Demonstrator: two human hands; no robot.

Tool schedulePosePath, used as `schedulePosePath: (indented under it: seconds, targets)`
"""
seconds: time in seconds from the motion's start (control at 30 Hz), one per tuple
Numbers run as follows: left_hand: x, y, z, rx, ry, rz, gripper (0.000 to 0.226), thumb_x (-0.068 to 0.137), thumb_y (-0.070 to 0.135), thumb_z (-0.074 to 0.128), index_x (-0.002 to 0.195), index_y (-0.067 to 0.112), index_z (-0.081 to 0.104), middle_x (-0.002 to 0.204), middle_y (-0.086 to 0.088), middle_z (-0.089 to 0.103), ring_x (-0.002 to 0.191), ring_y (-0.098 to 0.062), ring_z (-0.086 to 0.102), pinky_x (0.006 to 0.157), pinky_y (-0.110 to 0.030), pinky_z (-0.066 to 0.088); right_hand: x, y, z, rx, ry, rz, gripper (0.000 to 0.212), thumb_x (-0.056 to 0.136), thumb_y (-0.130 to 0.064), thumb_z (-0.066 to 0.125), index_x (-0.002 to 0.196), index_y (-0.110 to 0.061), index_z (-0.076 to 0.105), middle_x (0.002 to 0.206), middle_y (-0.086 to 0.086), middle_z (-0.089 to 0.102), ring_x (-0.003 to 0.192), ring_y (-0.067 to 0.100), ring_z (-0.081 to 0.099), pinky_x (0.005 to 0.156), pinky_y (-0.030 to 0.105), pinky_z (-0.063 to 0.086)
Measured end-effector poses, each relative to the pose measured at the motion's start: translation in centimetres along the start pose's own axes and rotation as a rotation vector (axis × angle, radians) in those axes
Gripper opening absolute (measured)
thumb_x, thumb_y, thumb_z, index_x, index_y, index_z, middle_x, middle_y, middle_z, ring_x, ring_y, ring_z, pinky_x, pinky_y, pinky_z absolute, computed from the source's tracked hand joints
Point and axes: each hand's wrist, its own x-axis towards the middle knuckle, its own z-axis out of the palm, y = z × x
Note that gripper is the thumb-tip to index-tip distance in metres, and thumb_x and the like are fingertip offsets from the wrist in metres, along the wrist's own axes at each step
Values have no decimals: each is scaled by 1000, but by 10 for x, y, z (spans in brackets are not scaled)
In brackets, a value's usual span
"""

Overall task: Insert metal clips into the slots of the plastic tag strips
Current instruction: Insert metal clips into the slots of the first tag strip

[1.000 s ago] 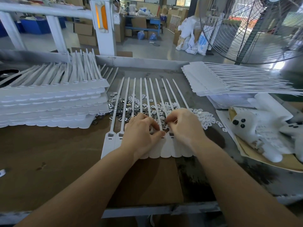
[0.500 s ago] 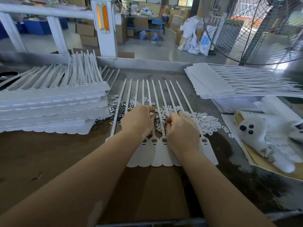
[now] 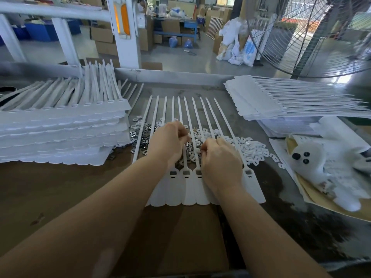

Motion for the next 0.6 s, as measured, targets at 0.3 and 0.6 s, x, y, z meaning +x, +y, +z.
schedulePosePath:
  seconds: [0.3, 0.6]
  targets:
    - [-35, -43, -81, -249, -196, -123, 10, 88, 7, 62, 87, 11, 71, 57, 6, 64, 44, 0, 53, 43, -10, 40, 0, 2, 1, 14, 9, -29, 17, 96, -16, 41, 102, -15, 56, 97, 1, 58, 88, 15, 51, 80, 26, 42]
    - [-47, -66, -100, -64, -312, -147, 13, 80, 13, 72, 74, 24, 71, 67, 7, 69, 61, -6, 58, 55, -15, 44, -2, 0, -3, 32, 1, -30, 17, 96, -14, 42, 104, -13, 57, 101, 4, 60, 94, 20, 52, 86, 33, 43]
